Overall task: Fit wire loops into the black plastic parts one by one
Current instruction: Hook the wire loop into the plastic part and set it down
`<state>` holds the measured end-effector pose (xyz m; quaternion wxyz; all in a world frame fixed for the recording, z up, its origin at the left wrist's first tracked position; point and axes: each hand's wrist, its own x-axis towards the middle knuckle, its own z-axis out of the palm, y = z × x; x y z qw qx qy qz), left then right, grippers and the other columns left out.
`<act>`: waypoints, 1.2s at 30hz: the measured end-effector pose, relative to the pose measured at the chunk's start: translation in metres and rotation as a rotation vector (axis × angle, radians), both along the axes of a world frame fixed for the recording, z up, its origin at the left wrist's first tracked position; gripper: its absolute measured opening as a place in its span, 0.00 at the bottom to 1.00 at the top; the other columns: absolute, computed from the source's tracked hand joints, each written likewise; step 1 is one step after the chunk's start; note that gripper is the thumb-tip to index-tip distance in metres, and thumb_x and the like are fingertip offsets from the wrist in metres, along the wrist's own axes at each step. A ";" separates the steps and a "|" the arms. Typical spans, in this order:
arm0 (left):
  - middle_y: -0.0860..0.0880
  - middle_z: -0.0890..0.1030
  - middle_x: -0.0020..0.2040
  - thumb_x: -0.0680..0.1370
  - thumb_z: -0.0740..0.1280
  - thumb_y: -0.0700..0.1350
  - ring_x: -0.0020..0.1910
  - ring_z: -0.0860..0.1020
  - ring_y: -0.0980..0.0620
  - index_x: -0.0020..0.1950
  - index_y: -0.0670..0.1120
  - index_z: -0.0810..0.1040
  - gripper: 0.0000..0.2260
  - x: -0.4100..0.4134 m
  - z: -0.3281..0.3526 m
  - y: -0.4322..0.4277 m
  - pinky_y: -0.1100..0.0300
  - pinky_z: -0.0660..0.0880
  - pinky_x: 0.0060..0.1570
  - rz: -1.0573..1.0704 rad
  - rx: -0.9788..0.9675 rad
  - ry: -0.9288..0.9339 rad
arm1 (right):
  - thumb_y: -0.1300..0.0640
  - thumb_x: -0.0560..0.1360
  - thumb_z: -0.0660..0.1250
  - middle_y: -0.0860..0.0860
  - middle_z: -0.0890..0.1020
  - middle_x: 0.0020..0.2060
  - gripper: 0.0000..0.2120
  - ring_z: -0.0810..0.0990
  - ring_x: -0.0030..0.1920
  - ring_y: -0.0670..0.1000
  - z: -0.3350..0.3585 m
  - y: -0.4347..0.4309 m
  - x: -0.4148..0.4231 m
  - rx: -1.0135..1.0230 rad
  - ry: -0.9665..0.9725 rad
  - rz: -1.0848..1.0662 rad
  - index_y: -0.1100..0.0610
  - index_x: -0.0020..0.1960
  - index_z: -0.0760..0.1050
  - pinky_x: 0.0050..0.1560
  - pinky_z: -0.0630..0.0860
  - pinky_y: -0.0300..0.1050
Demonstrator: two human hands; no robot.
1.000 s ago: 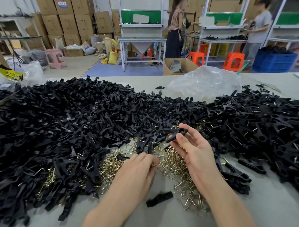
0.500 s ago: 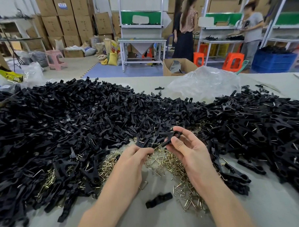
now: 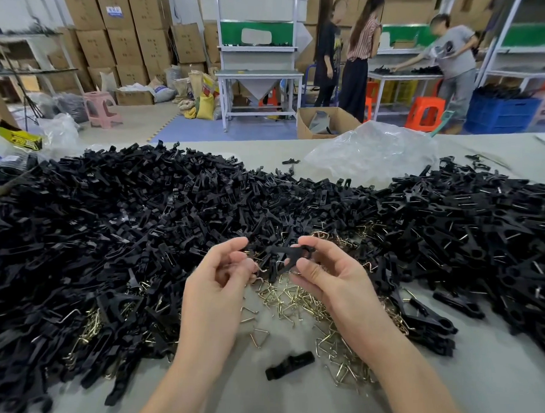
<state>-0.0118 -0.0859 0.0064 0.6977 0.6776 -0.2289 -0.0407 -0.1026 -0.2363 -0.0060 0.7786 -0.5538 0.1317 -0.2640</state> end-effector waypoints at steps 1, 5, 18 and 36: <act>0.53 0.83 0.44 0.79 0.70 0.38 0.46 0.82 0.53 0.54 0.57 0.82 0.13 -0.001 0.000 -0.001 0.62 0.79 0.48 -0.016 -0.043 0.067 | 0.58 0.68 0.75 0.52 0.84 0.48 0.15 0.86 0.54 0.54 0.000 0.002 0.000 -0.020 0.001 0.026 0.48 0.54 0.85 0.55 0.82 0.44; 0.54 0.81 0.43 0.78 0.70 0.36 0.42 0.80 0.53 0.54 0.54 0.82 0.12 -0.001 0.002 -0.003 0.65 0.79 0.45 0.009 -0.119 0.157 | 0.61 0.73 0.75 0.46 0.86 0.48 0.13 0.86 0.54 0.53 0.004 0.010 -0.002 -0.124 0.039 0.076 0.47 0.54 0.84 0.56 0.81 0.42; 0.56 0.79 0.36 0.78 0.70 0.38 0.36 0.77 0.57 0.46 0.57 0.83 0.12 -0.011 -0.003 -0.008 0.65 0.76 0.42 0.001 -0.151 0.207 | 0.66 0.74 0.75 0.44 0.87 0.49 0.15 0.86 0.47 0.45 0.005 0.019 0.000 -0.319 0.111 0.019 0.49 0.54 0.81 0.49 0.78 0.34; 0.52 0.80 0.36 0.77 0.72 0.39 0.34 0.77 0.52 0.53 0.53 0.84 0.10 0.011 -0.008 0.002 0.56 0.74 0.44 -0.174 -0.133 0.377 | 0.67 0.74 0.74 0.45 0.87 0.49 0.14 0.85 0.46 0.43 0.005 0.016 -0.001 -0.336 0.128 -0.007 0.52 0.55 0.81 0.49 0.77 0.33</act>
